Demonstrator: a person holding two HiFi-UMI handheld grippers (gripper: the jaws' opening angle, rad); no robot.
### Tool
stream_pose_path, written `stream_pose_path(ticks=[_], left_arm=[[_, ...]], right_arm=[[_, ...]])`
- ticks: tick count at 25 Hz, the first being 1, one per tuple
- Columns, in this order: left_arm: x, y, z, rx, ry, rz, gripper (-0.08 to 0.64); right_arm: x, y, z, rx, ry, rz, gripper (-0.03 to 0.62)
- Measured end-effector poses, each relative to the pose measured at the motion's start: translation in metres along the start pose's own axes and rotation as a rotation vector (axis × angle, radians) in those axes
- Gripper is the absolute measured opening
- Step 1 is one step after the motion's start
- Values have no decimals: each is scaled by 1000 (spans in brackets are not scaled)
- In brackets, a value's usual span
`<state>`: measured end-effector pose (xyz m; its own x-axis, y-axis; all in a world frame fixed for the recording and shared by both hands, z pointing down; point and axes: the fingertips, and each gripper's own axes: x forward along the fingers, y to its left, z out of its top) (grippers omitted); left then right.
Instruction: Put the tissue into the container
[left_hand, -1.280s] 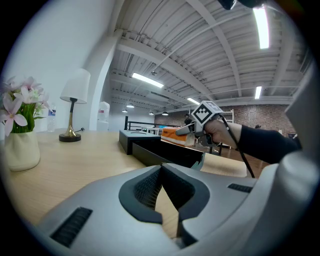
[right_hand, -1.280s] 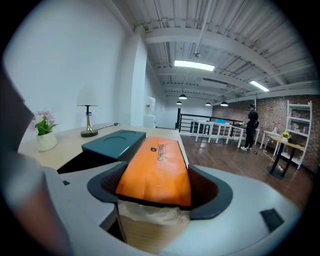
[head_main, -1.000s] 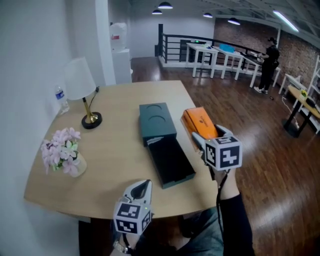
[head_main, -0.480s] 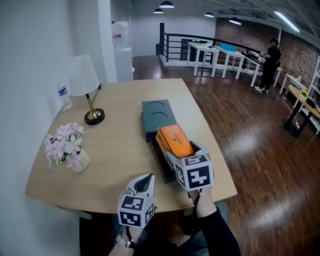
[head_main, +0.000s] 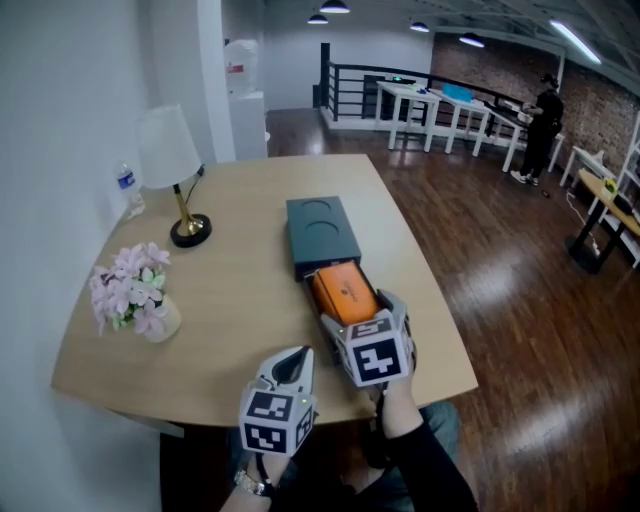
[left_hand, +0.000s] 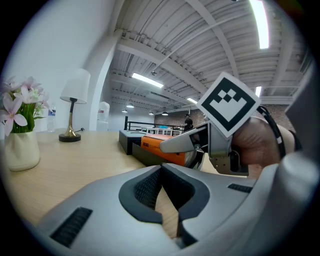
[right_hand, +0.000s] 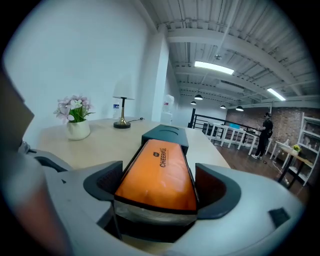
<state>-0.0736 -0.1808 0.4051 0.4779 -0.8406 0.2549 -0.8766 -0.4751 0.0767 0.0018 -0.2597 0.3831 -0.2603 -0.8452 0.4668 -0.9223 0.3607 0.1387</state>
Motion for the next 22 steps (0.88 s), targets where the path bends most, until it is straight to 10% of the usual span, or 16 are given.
stream_pose_path(ticks=[8,14,19,22], left_arm=[[-1,0,0,0,4,1,-3],[-1,2,-1,2,8,1,-3],[-4,2,0,2,10,4,-3],[-5,1,0,3,11,2,-3]], right_arm=[[-61,-39,45,72,-206,16,460],[-70,-92,-18,244,-200,52,454],[-66,-116,-61,207,-192,-43,94],[-63,-126,-75,222,-186,-72,23]])
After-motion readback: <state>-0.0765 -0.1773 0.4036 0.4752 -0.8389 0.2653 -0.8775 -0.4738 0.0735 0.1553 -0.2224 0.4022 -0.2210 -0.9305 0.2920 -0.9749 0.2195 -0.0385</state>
